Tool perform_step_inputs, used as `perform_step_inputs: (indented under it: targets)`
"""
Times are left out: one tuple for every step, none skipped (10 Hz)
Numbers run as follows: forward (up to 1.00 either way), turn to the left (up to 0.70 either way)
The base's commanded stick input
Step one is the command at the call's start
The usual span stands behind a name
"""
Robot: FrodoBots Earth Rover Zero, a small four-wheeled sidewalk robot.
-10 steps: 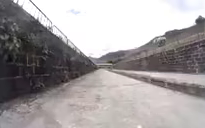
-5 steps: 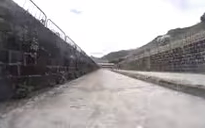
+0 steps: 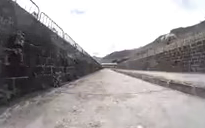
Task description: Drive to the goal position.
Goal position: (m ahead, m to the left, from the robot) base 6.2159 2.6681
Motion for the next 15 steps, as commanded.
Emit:
perform_step_inputs:
  targets:
    - [1.00,0.00]
    - [1.00,-0.09]
    - [1.00,-0.24]
    - [1.00,-0.34]
    - [1.00,-0.20]
    - [1.00,-0.06]
    - [1.00,0.00]
    - [1.00,0.00]
    - [1.00,0.00]
    - [1.00,0.00]
    - [1.00,0.00]
    - [1.00,0.00]
    - [1.00,0.00]
    - [1.00,0.00]
    - [1.00,0.00]
